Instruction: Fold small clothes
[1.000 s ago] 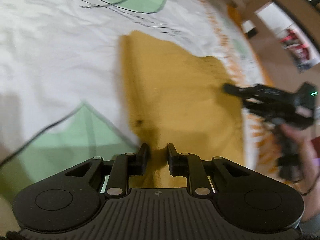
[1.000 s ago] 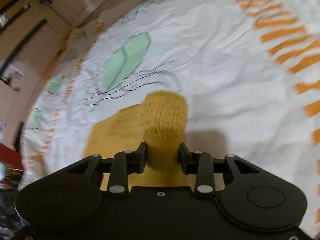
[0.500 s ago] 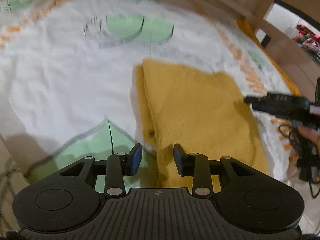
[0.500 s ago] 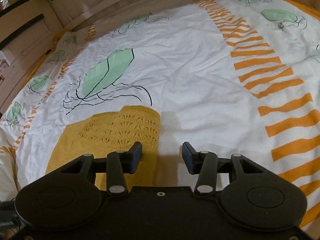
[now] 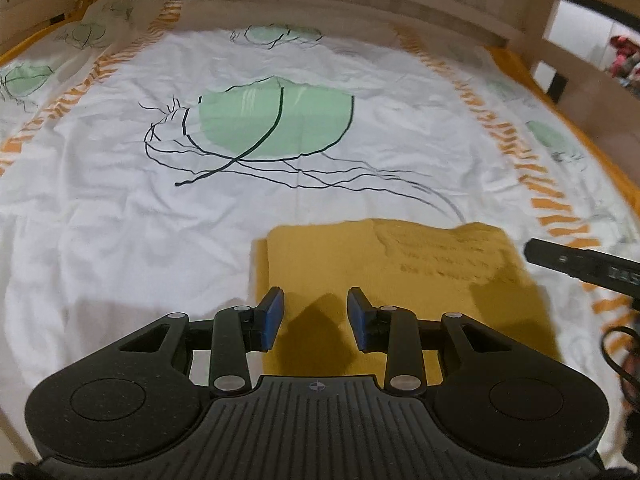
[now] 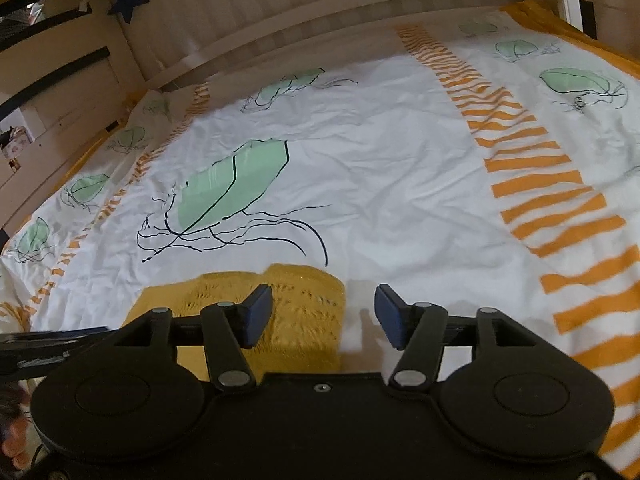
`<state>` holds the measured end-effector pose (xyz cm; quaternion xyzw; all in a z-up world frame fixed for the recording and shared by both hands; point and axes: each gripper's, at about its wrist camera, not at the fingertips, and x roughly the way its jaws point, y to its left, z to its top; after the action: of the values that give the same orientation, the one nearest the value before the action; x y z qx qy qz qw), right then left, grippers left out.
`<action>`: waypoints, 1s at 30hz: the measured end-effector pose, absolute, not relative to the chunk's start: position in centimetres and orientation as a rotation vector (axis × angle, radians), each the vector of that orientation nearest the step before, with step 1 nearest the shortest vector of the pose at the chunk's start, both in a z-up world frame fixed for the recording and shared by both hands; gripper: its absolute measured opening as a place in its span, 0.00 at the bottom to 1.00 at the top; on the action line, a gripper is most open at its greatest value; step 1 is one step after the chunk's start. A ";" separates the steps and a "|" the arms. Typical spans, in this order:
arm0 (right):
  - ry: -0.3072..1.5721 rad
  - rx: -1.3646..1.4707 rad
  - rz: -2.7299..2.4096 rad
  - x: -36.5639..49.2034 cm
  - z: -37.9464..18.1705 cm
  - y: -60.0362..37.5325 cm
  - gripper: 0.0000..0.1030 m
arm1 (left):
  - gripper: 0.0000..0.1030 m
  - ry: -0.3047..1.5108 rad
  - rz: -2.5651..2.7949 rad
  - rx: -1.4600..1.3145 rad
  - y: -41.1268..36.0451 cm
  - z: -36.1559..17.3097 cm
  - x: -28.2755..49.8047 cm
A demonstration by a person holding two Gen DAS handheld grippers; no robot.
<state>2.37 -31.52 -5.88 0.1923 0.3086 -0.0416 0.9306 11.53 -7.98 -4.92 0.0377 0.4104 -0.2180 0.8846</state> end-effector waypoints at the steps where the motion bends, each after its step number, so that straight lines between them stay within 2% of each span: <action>1: 0.640 0.385 -0.084 2.8 -6.1 -31.3 0.62 | 0.33 0.858 -0.440 0.102 -8.3 -5.4 11.9; 2: 0.648 0.375 -0.083 3.0 -6.3 -31.1 0.62 | 0.34 0.868 -0.424 0.124 -8.5 -5.8 12.3; 4: 0.673 0.351 -0.085 3.5 -7.0 -30.8 0.63 | 0.45 0.888 -0.396 0.144 -8.6 -7.0 12.7; 6: 0.708 0.334 -0.093 3.9 -7.7 -30.6 0.69 | 0.65 0.872 -0.366 0.142 -8.4 -7.5 12.8; 9: 0.756 0.307 -0.120 4.4 -9.1 -30.4 0.78 | 0.78 0.837 -0.334 0.159 -8.1 -8.1 12.4; 13: 0.756 0.310 -0.127 4.4 -9.4 -30.8 0.84 | 0.83 0.851 -0.322 0.119 -7.7 -8.2 12.8; 15: 0.754 0.316 -0.129 4.3 -9.4 -30.6 0.87 | 0.89 0.869 -0.307 0.104 -7.5 -8.2 13.1; 21: 0.743 0.340 -0.149 4.2 -9.1 -31.1 0.95 | 0.89 0.917 -0.325 0.084 -7.1 -8.0 13.7; 30: 0.593 0.323 -0.163 1.6 -5.7 -30.8 1.00 | 0.88 0.901 -0.353 0.175 -7.3 -5.6 10.9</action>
<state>1.59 -30.81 -5.75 0.1583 0.2906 -0.0798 0.9403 10.90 -7.34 -5.65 0.0842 0.4324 -0.1696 0.8816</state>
